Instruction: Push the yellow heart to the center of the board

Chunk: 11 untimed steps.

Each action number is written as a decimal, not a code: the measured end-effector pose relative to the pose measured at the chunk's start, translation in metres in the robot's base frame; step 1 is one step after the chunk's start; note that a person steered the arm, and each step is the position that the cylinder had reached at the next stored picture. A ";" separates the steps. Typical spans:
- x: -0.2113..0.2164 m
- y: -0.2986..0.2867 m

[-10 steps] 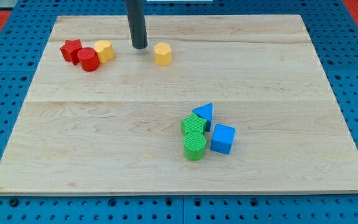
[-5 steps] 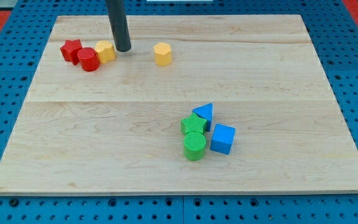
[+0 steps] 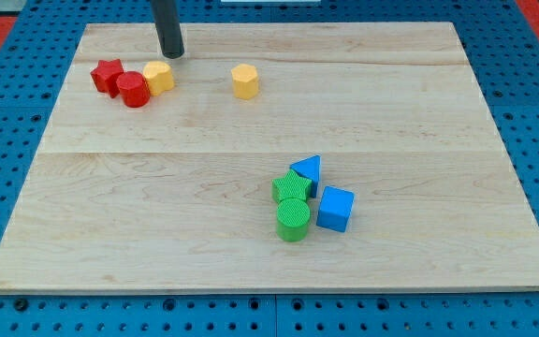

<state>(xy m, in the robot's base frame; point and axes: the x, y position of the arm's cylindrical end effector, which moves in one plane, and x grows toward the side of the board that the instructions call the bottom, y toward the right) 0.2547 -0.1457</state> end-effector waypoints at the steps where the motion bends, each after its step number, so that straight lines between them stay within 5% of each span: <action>1: -0.002 -0.002; 4: 0.011 -0.057; 11: 0.073 0.001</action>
<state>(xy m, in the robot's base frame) 0.3272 -0.1446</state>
